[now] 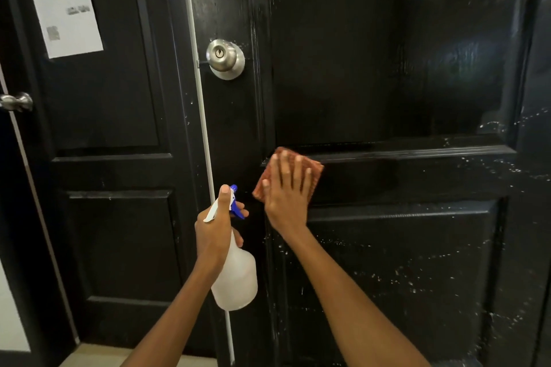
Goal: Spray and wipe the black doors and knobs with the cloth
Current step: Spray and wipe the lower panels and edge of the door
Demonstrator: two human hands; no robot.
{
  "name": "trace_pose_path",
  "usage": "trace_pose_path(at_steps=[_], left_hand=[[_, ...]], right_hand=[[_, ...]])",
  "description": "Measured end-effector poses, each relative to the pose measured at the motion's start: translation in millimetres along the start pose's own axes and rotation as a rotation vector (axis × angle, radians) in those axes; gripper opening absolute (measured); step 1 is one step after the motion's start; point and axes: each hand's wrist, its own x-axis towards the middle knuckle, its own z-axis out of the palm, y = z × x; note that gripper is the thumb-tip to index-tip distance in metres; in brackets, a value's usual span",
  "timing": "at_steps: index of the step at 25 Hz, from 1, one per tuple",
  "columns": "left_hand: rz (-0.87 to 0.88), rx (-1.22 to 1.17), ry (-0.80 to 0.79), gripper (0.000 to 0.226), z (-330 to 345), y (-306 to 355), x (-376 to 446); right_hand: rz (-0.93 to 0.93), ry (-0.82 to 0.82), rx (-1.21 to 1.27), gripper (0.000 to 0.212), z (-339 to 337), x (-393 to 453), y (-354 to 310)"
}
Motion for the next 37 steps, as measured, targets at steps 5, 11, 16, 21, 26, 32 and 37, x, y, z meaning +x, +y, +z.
trace_pose_path(at_steps=[5,11,16,21,26,32,37], left_hand=[[0.004,-0.011,-0.014,0.058,13,2,0],[-0.049,-0.063,-0.065,0.058,58,9,0],[-0.080,-0.029,-0.126,0.068,84,29,19],[-0.082,-0.012,-0.185,0.071,103,46,41],[-0.117,-0.007,-0.169,0.073,109,47,53],[-0.133,0.032,-0.139,0.070,87,37,55],[-0.116,0.031,-0.121,0.073,63,32,57]], right_hand=[[-0.326,-0.085,-0.120,0.071,-6,7,38],[-0.107,0.005,-0.155,0.067,-59,-2,181],[0.592,0.156,0.090,0.069,-79,2,217],[0.455,0.107,0.057,0.072,-64,-3,189],[0.263,0.056,0.005,0.073,-37,-16,147],[0.117,0.102,-0.028,0.072,-22,-15,119],[0.113,0.110,-0.030,0.071,-16,-10,110]])
